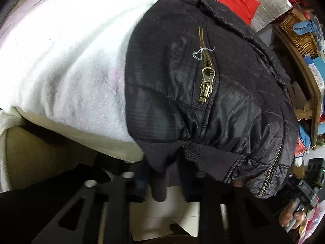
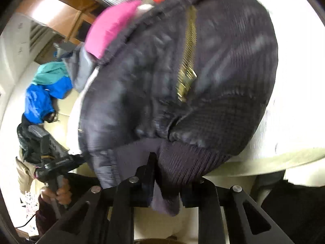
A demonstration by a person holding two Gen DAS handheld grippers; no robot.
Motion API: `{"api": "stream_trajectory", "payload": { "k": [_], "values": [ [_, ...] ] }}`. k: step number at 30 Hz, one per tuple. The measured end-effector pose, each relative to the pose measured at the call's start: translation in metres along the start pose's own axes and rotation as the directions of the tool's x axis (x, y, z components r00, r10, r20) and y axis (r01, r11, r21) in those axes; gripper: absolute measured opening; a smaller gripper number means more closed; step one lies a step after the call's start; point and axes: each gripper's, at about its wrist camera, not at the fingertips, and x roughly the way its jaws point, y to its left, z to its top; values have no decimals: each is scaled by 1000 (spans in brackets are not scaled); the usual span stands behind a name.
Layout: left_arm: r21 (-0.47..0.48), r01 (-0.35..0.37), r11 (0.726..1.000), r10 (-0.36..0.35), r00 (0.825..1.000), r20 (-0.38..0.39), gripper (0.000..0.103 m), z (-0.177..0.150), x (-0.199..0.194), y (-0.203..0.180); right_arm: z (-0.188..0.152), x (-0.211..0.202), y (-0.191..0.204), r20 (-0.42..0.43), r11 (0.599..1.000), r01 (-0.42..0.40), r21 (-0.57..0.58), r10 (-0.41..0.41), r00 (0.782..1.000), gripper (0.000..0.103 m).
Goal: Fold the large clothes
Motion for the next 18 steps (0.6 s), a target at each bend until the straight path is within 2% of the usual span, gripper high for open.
{"api": "stream_trajectory", "payload": {
  "k": [5, 8, 12, 15, 17, 18],
  "values": [
    [47, 95, 994, -99, 992, 74, 13, 6, -44, -14, 21, -44, 34, 144, 995, 4, -105, 11, 990, 19],
    [57, 194, 979, -201, 968, 150, 13, 23, -80, -19, 42, -74, 45, 254, 990, -27, -136, 61, 965, 19],
    [79, 273, 959, -284, 919, 274, 10, 71, -122, -29, 82, -92, 60, 369, 985, -26, -169, 88, 925, 19],
    [81, 271, 959, -282, 892, 353, 10, 114, -133, -39, 123, -100, 63, 440, 985, -34, -169, 106, 891, 19],
    [56, 286, 957, -285, 877, 387, 10, 151, -125, -46, 158, -97, 64, 481, 987, -25, -160, 100, 871, 19],
    [48, 292, 955, -286, 871, 401, 10, 161, -127, -48, 169, -97, 63, 490, 988, -24, -153, 97, 866, 19]
  ]
}}
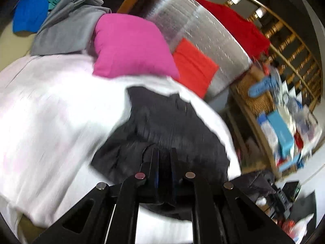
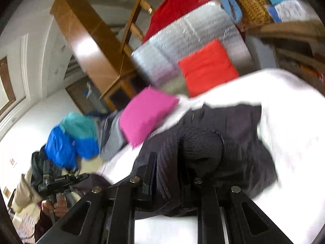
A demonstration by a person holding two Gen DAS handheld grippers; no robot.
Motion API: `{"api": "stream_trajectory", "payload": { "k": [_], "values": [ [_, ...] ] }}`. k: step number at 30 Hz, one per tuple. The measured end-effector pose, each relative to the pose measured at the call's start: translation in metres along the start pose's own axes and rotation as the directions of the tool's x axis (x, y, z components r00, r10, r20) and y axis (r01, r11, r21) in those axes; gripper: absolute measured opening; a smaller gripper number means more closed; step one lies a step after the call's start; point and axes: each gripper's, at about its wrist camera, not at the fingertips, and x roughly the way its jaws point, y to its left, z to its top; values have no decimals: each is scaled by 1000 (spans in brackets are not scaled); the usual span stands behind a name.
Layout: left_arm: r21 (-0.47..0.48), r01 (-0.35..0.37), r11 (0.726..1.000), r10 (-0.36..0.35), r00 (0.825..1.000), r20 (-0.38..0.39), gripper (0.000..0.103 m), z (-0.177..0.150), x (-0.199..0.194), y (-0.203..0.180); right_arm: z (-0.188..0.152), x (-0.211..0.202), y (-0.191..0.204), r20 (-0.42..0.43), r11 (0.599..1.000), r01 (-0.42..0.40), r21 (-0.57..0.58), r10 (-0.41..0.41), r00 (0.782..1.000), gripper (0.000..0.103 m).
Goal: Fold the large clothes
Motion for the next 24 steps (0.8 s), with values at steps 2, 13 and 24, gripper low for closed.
{"api": "stream_trajectory", "payload": {
  "k": [2, 13, 24],
  "values": [
    [-14, -10, 1000, 10, 1000, 25, 10, 20, 27, -4, 22, 27, -11, 18, 1000, 14, 24, -15, 1000, 19],
    [-85, -108, 990, 111, 993, 33, 10, 104, 184, 10, 82, 196, -106, -40, 977, 149, 150, -144, 989, 19],
    [1, -129, 992, 128, 989, 75, 10, 153, 259, 9, 125, 281, -144, -21, 970, 210, 120, -209, 978, 19]
  ]
}}
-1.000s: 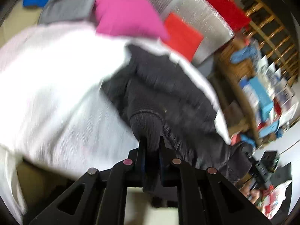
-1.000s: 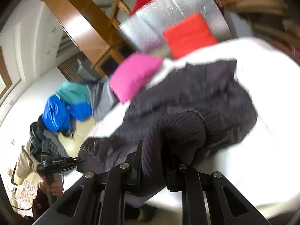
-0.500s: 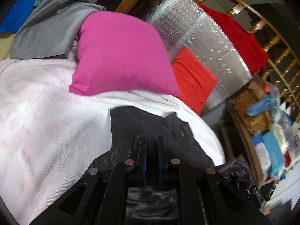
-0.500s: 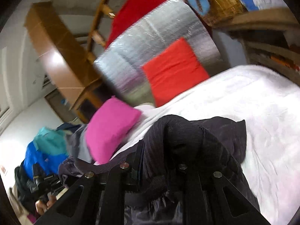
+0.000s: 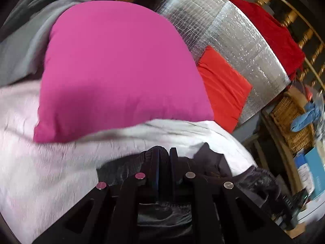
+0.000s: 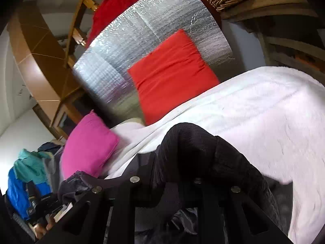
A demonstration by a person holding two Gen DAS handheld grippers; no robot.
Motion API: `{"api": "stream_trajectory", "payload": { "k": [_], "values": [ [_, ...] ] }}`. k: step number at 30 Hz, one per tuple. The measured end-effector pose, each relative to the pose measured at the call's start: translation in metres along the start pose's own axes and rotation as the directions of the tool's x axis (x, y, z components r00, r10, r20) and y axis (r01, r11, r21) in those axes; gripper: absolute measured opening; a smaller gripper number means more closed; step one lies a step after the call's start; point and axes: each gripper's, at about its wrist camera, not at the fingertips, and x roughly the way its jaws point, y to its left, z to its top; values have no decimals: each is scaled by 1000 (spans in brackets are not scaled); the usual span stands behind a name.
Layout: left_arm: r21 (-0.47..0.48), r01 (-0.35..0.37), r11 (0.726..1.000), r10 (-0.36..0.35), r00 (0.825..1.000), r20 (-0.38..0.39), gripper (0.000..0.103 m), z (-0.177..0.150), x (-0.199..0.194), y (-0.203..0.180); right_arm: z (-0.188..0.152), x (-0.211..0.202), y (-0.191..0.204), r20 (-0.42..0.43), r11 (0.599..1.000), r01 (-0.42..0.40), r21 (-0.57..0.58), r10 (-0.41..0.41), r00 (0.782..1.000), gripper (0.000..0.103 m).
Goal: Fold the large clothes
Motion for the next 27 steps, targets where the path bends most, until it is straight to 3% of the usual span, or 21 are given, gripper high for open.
{"api": "stream_trajectory", "payload": {
  "k": [10, 15, 23, 26, 27],
  "values": [
    [24, -18, 1000, 18, 1000, -15, 10, 0, 54, 10, -6, 44, -32, -27, 992, 70, 103, -68, 997, 19],
    [31, -68, 997, 69, 997, -34, 11, -9, 69, 15, -8, 57, -38, -77, 988, 106, 109, -97, 992, 19],
    [13, -55, 998, 55, 998, 17, 14, -21, 62, 23, -18, 64, -68, -135, 969, 33, 243, 0, 991, 24],
    [32, -72, 997, 71, 997, 35, 23, -22, 52, 16, -16, 56, -64, -142, 969, -6, 248, 42, 989, 37],
    [60, -107, 992, 104, 993, 48, 40, -22, 44, 7, -16, 52, -62, -143, 968, -17, 251, 55, 988, 48]
  ]
}}
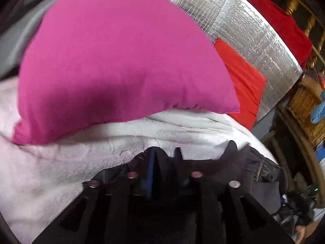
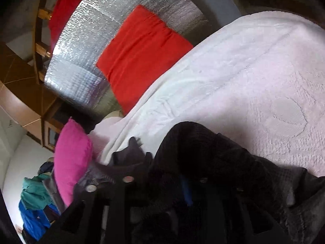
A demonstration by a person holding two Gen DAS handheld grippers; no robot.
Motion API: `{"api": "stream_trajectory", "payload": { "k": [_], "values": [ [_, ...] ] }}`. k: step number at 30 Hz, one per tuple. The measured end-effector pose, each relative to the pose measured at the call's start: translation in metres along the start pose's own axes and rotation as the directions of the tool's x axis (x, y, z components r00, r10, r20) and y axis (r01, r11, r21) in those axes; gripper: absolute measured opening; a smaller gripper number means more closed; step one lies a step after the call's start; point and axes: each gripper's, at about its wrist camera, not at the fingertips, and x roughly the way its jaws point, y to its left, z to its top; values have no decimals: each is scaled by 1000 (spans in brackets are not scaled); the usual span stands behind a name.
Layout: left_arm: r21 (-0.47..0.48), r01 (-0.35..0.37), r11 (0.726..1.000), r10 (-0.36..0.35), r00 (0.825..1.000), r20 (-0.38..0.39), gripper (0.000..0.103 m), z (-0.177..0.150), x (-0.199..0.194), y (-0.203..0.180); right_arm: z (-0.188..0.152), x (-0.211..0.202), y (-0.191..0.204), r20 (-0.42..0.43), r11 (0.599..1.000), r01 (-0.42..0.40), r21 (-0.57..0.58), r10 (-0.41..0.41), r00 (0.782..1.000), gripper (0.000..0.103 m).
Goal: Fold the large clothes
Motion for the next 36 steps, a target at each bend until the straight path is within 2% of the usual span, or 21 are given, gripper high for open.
{"api": "stream_trajectory", "payload": {
  "k": [1, 2, 3, 6, 12, 16, 20, 24, 28, 31, 36],
  "values": [
    [27, -35, 999, 35, 999, 13, 67, 1, -7, -8, -2, -7, 3, 3, 1000, -10, -4, 10, 1000, 60],
    [55, -71, 996, 69, 997, 34, 76, 1, -16, -16, -4, -15, 8, 12, 1000, -8, -18, 8, 1000, 66],
    [90, -91, 992, 85, 994, 76, 79, 2, -32, -25, -8, -26, 13, 29, 999, 4, -40, -3, 1000, 73],
    [135, -91, 987, 74, 989, 125, 80, 8, -72, -39, -20, -58, 20, 62, 999, -12, -48, 15, 998, 74],
    [93, -82, 992, 77, 995, 60, 80, 5, -136, -47, -49, -142, 18, 100, 999, -45, -28, 48, 994, 75],
    [40, -78, 996, 77, 997, 24, 80, -35, -168, -35, -75, -194, 8, 107, 998, -61, 12, 59, 993, 77],
    [-17, -74, 997, 74, 997, -22, 80, -79, -192, -15, -109, -224, -8, 87, 991, -93, 95, 85, 993, 77],
    [-66, -100, 993, 92, 988, -121, 80, -116, -198, 3, -141, -231, -27, 30, 974, -99, 202, 95, 995, 78],
    [-172, -83, 982, 40, 971, -237, 80, -136, -185, 21, -169, -223, -46, -20, 937, -104, 334, 118, 993, 79],
    [-233, -81, 969, 18, 965, -260, 80, -138, -175, 29, -173, -212, -50, -32, 928, -91, 361, 110, 993, 79],
    [-299, -75, 951, -5, 966, -258, 80, -129, -150, 29, -166, -192, -56, -24, 924, -64, 377, 79, 997, 79]
  ]
}}
